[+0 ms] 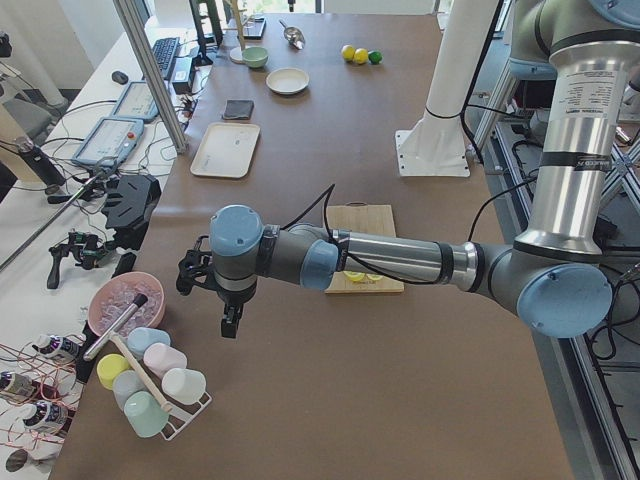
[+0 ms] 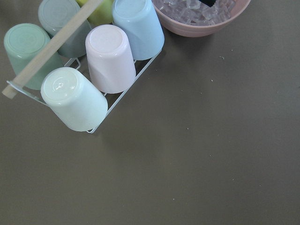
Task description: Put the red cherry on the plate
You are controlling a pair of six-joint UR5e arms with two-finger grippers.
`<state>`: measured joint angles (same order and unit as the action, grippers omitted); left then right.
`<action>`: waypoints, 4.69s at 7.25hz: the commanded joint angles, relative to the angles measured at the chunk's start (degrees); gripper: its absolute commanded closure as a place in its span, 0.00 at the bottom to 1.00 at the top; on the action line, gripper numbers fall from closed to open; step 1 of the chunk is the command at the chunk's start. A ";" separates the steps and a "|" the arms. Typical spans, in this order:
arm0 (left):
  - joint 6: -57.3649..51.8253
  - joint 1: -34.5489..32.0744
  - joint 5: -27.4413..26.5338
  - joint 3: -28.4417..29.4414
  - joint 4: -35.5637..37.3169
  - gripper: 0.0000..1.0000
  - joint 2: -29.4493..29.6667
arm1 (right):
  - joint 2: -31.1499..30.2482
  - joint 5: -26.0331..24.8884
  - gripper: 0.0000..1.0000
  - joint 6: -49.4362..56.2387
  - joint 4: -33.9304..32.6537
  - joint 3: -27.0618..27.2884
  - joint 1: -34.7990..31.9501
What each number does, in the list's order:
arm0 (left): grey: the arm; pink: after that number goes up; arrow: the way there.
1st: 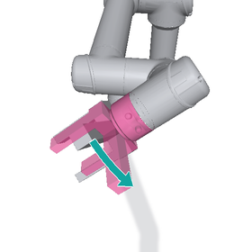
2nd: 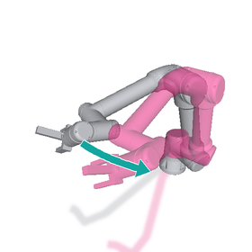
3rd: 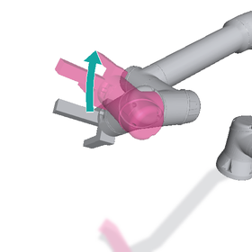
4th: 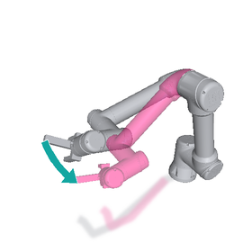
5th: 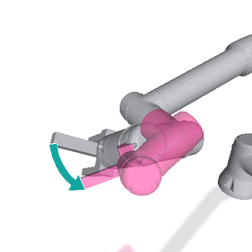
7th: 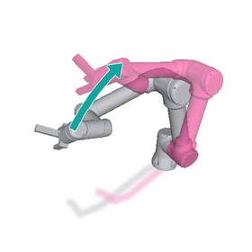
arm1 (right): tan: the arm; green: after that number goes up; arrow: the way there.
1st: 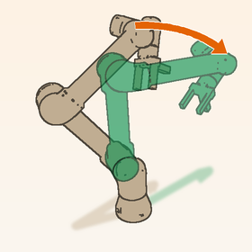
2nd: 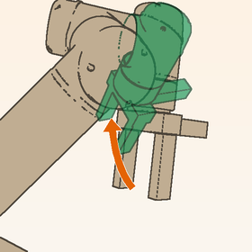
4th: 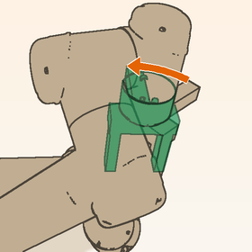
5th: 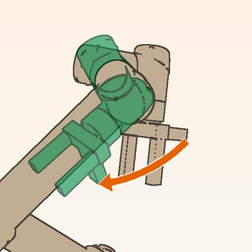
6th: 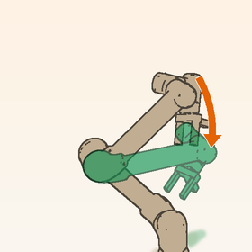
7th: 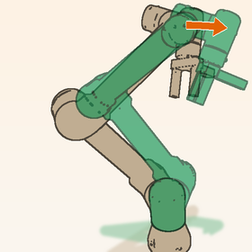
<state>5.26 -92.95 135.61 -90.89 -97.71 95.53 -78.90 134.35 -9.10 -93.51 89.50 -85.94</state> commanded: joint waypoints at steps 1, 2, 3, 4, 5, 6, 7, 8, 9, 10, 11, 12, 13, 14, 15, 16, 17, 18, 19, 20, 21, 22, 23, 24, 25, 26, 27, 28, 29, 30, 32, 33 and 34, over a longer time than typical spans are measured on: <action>0.01 0.05 0.10 0.01 -0.02 0.02 0.01 | -0.29 0.03 0.00 0.04 0.00 -0.03 0.07; 0.01 0.05 0.18 -0.08 -0.20 0.02 -0.17 | -0.20 0.03 0.00 -0.04 0.00 -0.03 0.33; -0.08 -0.04 0.36 -0.34 -0.28 0.02 -0.26 | 0.06 0.12 0.00 -0.65 0.00 0.06 0.68; -0.60 0.05 0.10 -0.17 -0.28 0.02 -0.26 | 0.15 0.21 0.00 -1.61 0.09 0.41 1.12; -0.52 0.05 -0.08 -0.78 -1.68 0.02 0.18 | 0.32 0.21 0.00 -2.15 0.09 0.67 1.30; -0.08 0.05 -0.08 -0.17 -5.43 0.02 -0.60 | 0.50 0.21 0.00 -2.50 0.09 0.76 1.73; 0.18 0.23 -0.08 1.92 -5.91 0.02 0.35 | 0.59 0.21 0.00 -4.24 0.61 1.20 3.04; 2.01 0.05 0.18 2.03 -6.17 0.02 1.23 | 0.59 0.12 0.00 -8.35 4.53 1.29 4.97; 2.47 0.23 0.01 4.20 -7.48 0.02 2.54 | 0.50 -0.32 0.00 -15.00 10.31 0.68 8.99; 2.30 0.31 0.01 4.49 -7.75 0.02 2.47 | 0.33 -2.93 0.00 -22.55 16.63 0.32 12.69; 2.30 0.31 0.10 4.49 -9.67 0.02 1.86 | 0.15 -4.52 0.00 -27.94 22.18 -0.64 16.29; 2.30 0.31 0.01 4.49 -12.04 0.02 0.37 | 0.15 -7.06 0.00 -30.95 28.06 -3.08 19.55; 2.38 0.31 0.01 4.49 -13.98 0.02 -0.69 | 0.06 -8.48 0.00 -33.59 36.04 -7.20 22.10; 2.30 0.31 0.01 4.49 -14.43 0.02 -1.22 | -0.20 -9.97 0.00 -38.23 40.91 -9.15 24.39; 2.30 0.31 0.01 4.40 -14.44 0.02 -1.31 | -0.20 -12.51 0.00 -41.84 41.39 -9.08 27.02; 2.30 0.23 0.01 4.40 -14.44 0.02 -1.40 | -0.20 -13.49 0.01 -42.40 41.40 -9.08 28.44; 2.30 0.23 0.01 4.32 -14.44 0.02 -1.31 | -0.20 -13.59 0.03 -42.41 41.40 -9.17 28.89; 2.30 0.23 0.01 4.14 -14.44 0.02 -1.31 | -0.20 -13.59 0.28 -43.97 41.40 -8.91 28.89; 2.30 0.05 0.01 4.05 -14.52 0.02 -1.31 | -0.29 -13.50 0.74 -44.25 41.40 -8.82 28.89; 2.38 0.05 0.01 3.88 -14.44 0.02 -1.31 | -0.46 -13.59 1.00 -43.90 41.40 -8.91 28.81; 2.38 0.05 0.01 3.87 -14.44 0.02 -1.23 | -0.47 -13.50 1.00 -44.16 41.40 -9.08 28.81; 2.38 0.23 0.01 3.87 -14.44 0.02 -1.05 | 0.14 -13.50 1.00 -44.42 41.31 -9.00 28.89; 2.38 0.23 0.01 3.87 -14.52 0.02 -0.96 | 0.41 -13.24 1.00 -46.43 41.22 -8.82 28.89; 2.38 0.05 0.01 3.79 -14.44 0.02 -0.87 | 0.67 -12.89 1.00 -48.10 41.31 -8.56 28.63; 2.47 0.05 0.01 3.79 -14.52 0.02 -0.79 | 1.55 -12.71 1.00 -50.64 41.22 -7.86 28.11; 2.47 0.23 0.01 3.70 -14.52 0.02 -0.70 | 2.16 -10.28 1.00 -53.36 41.31 -7.07 26.97; 2.47 0.05 0.10 3.61 -14.52 0.02 -0.61 | 3.74 -6.34 1.00 -53.57 41.22 -7.06 25.13; 2.47 0.05 0.10 3.61 -14.52 0.02 -0.61 | 6.19 -4.47 1.00 -55.31 41.22 -7.06 24.68; 2.47 0.05 0.01 3.70 -14.52 0.02 -0.52 | 10.04 -4.45 1.00 -59.59 40.96 -7.24 25.89; 2.47 0.05 0.01 3.70 -14.52 0.02 -0.52 | 13.47 -5.06 1.00 -61.63 40.96 -7.06 29.73; 2.47 0.05 0.01 3.79 -14.52 0.02 -0.43 | 22.08 -12.23 1.00 -67.86 40.52 -7.32 38.95; 2.47 0.05 0.01 3.79 -14.52 0.02 -0.43 | 24.56 -16.27 1.00 -70.24 40.52 -7.50 43.18; 2.47 0.23 0.01 3.87 -14.52 0.02 -0.43 | 25.89 -18.75 1.00 -71.40 40.34 -7.50 46.27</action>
<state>7.73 -92.86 135.62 -87.08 -112.24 95.09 -55.50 119.37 -78.35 -53.01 82.08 -44.09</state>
